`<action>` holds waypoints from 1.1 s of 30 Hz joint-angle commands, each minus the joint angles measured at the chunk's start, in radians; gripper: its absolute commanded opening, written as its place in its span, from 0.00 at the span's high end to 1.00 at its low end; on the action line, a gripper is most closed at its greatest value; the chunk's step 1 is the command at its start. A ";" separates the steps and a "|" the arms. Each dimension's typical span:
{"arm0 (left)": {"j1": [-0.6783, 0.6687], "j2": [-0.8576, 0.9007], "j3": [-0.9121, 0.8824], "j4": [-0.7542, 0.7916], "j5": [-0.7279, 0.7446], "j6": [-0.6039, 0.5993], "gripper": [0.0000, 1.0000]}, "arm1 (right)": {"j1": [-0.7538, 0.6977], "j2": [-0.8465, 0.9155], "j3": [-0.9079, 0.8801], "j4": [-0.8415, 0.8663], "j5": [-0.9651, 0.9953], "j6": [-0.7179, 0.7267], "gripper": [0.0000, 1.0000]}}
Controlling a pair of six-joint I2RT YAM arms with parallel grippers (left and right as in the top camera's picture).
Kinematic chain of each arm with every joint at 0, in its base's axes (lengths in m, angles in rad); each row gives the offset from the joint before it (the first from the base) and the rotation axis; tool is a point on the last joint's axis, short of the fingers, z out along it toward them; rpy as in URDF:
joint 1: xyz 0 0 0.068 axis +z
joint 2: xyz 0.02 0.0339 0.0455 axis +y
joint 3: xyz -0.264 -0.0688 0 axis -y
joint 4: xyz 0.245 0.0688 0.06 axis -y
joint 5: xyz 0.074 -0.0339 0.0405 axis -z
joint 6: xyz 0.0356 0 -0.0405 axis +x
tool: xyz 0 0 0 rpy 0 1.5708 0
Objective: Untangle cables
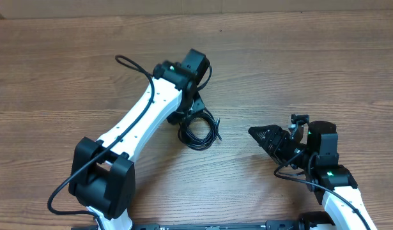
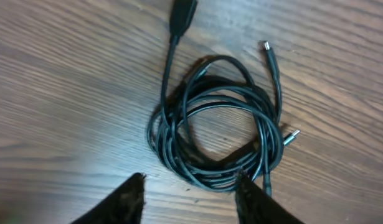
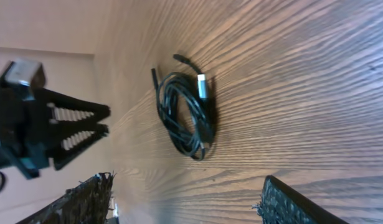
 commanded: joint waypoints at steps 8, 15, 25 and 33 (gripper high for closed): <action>0.004 0.008 -0.298 0.312 0.026 -0.034 0.63 | 0.005 -0.006 0.003 -0.009 0.031 -0.009 0.25; 0.004 0.008 -0.386 0.401 0.025 -0.034 0.62 | 0.005 -0.006 0.003 -0.010 0.031 -0.009 0.24; 0.004 0.008 -0.417 0.436 -0.024 -0.033 0.96 | 0.005 -0.006 0.003 -0.013 0.034 -0.009 0.25; 0.027 -0.027 -0.353 0.419 0.066 0.095 0.96 | 0.005 -0.006 0.003 -0.019 0.028 -0.149 0.26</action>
